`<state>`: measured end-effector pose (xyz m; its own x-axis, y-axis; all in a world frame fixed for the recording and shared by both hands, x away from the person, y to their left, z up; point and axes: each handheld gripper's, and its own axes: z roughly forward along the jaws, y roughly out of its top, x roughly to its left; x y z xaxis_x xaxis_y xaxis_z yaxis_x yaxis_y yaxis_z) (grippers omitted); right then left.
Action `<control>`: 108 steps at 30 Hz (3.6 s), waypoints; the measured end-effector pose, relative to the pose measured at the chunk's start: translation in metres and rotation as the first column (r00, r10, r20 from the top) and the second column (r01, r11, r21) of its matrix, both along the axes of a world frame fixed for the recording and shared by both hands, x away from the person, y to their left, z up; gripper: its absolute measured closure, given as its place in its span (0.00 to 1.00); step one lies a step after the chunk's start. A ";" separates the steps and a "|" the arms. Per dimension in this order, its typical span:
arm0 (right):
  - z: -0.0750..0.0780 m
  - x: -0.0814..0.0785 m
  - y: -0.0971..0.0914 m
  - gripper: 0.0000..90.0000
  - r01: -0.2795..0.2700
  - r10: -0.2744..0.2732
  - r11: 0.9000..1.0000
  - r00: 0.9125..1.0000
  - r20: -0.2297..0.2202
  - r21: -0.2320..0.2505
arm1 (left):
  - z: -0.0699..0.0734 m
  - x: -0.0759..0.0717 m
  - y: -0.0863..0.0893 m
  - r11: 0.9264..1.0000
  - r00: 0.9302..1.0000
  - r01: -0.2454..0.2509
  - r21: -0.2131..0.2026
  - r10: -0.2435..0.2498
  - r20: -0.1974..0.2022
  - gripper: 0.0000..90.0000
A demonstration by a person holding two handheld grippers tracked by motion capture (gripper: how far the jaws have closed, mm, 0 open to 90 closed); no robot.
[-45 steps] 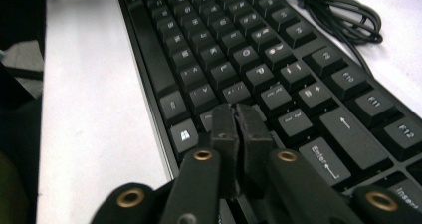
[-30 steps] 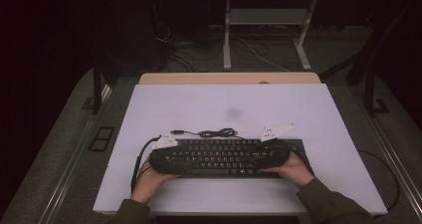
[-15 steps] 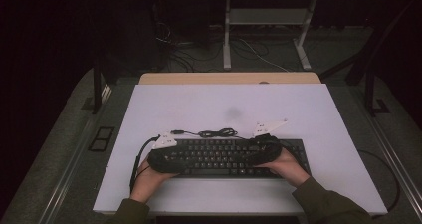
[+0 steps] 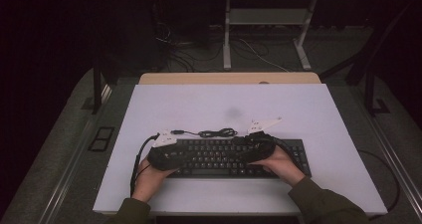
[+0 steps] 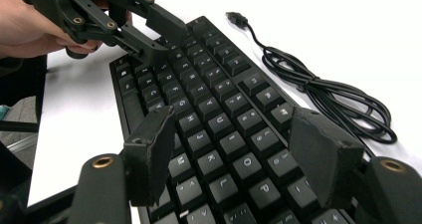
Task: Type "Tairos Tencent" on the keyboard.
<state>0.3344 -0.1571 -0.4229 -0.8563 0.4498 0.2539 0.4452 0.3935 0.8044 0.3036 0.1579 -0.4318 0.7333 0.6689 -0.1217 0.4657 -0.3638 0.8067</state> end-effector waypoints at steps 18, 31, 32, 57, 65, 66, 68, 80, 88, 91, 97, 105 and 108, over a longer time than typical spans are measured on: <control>-0.004 -0.002 0.008 0.36 -0.011 0.012 0.999 1.000 0.017 -0.042 | 0.000 0.007 -0.009 1.000 0.999 0.027 0.015 -0.027 -0.025 0.98; -0.005 -0.002 0.009 0.36 -0.012 0.013 0.999 1.000 0.017 -0.046 | -0.005 0.011 -0.015 0.999 0.999 0.035 0.037 -0.033 -0.035 0.98; -0.005 -0.002 0.009 0.36 -0.010 0.011 0.999 1.000 0.017 -0.046 | -0.005 0.011 -0.015 0.999 0.999 0.036 0.038 -0.034 -0.036 0.98; -0.003 -0.002 0.007 0.37 -0.001 0.002 0.999 1.000 0.019 -0.041 | -0.005 0.012 -0.015 0.998 0.998 0.045 0.033 -0.044 -0.041 0.98; 0.000 0.001 0.004 0.38 -0.001 0.000 1.000 1.000 -0.009 -0.026 | -0.004 0.011 -0.015 0.999 0.998 0.043 0.016 -0.042 -0.042 0.95; 0.000 0.001 0.005 0.38 -0.004 0.004 1.000 1.000 -0.011 -0.022 | -0.004 0.011 -0.014 0.999 0.998 0.045 0.014 -0.044 -0.043 0.94; 0.000 0.002 0.006 0.38 -0.001 0.000 1.000 1.000 -0.011 -0.031 | -0.004 0.011 -0.014 0.999 0.998 0.049 0.011 -0.048 -0.045 0.91; 0.001 0.009 0.013 0.37 -0.010 0.010 1.000 1.000 -0.023 -0.025 | -0.002 0.006 -0.014 0.997 0.996 0.071 0.012 -0.070 -0.056 0.62; 0.002 0.009 0.019 0.43 -0.021 0.021 1.000 0.999 -0.024 -0.007 | -0.001 0.003 -0.013 0.997 0.995 0.076 -0.004 -0.076 -0.070 0.46; 0.002 0.007 0.021 0.48 -0.037 0.037 0.999 0.999 -0.033 -0.005 | -0.001 0.003 -0.011 0.998 0.996 0.063 -0.005 -0.063 -0.066 0.40; 0.002 0.004 0.023 0.60 -0.057 0.057 0.998 0.998 -0.023 -0.010 | -0.001 0.002 -0.006 0.999 0.997 0.048 0.003 -0.048 -0.058 0.33; 0.002 0.000 0.027 0.76 -0.096 0.096 0.995 0.995 -0.018 -0.018 | -0.002 0.002 -0.004 0.999 0.998 0.037 0.002 -0.037 -0.048 0.28; 0.001 -0.002 0.029 0.82 -0.112 0.112 0.993 0.994 -0.018 -0.023 | -0.002 0.002 -0.004 0.999 0.998 0.037 0.001 -0.037 -0.045 0.27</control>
